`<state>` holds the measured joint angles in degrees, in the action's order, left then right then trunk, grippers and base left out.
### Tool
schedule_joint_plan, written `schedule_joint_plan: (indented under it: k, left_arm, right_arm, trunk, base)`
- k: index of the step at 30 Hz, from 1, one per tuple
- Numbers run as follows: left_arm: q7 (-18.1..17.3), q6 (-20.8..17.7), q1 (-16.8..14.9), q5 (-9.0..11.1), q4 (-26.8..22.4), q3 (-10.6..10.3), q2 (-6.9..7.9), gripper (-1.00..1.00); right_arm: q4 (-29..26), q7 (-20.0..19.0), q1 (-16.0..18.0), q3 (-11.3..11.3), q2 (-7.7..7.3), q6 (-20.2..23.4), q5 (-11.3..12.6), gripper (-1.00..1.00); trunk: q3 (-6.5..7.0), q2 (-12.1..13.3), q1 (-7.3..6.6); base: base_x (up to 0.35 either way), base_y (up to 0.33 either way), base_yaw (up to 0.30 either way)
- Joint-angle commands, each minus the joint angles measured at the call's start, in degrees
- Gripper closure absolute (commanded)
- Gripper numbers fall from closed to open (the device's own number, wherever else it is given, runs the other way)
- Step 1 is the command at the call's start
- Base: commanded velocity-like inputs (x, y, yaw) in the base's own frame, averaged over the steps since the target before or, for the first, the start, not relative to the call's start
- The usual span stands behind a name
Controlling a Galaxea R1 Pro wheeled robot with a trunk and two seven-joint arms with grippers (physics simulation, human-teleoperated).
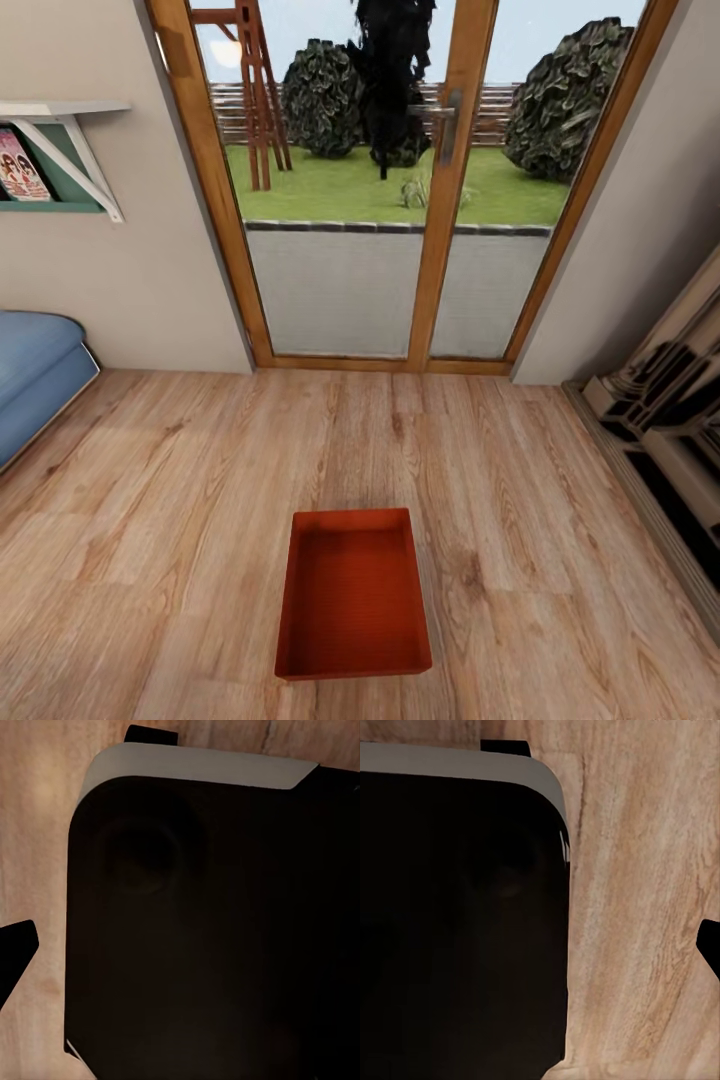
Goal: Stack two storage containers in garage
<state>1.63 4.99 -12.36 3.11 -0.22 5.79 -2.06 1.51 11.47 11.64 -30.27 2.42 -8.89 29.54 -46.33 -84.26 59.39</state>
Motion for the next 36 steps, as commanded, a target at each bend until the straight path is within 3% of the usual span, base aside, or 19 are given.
schedule_joint_plan:
  k: [1, 25, 30, 34, 35, 36]
  left_arm:
    - [0.04, 0.19, 0.00, 0.32, 0.05, 0.28, -0.04, -1.00]
    - [0.04, 0.16, -0.03, 0.13, -0.10, 0.36, -0.12, -1.00]
    - [-0.03, -0.47, -0.03, -0.03, -0.79, 0.30, 0.25, -1.00]
    - [-0.16, -0.69, -0.03, -0.18, -4.96, 0.28, 1.11, -1.00]
    - [-0.20, -2.48, -0.06, -0.34, -10.60, 0.30, 1.24, -1.00]
    - [-0.21, -4.58, -0.08, -0.44, -13.07, 0.29, 1.22, -1.00]
  right_arm:
    - [0.16, 0.04, 0.05, -0.48, 0.04, -0.25, 0.52, -1.00]
    - [0.14, 0.11, 0.05, -0.76, 0.07, -0.28, 0.59, -1.00]
    - [-0.16, -0.05, 0.05, -0.96, 0.06, -0.15, -0.68, -1.00]
    - [-3.01, -0.14, 0.05, -0.93, -0.88, 0.14, -0.99, -1.00]
    - [-8.29, -0.09, 0.05, -0.93, -2.60, 0.59, -0.99, -1.00]
    - [-10.55, -0.06, 0.05, -0.93, -3.51, 1.11, -0.98, -1.00]
  trunk:
    - [-0.04, -0.02, 0.00]
    - [-0.04, -0.02, 0.00]
    - [-0.04, -0.02, 0.00]
    - [-0.04, -0.02, 0.00]
    - [-0.04, -0.02, 0.00]
    - [-0.04, -0.02, 0.00]
  base:
    - [0.000, 0.000, 0.000]
    - [0.000, 0.000, 0.000]
    - [0.000, 0.000, 0.000]
    - [0.000, 0.000, 0.000]
    - [0.000, 0.000, 0.000]
    - [0.000, 0.000, 0.000]
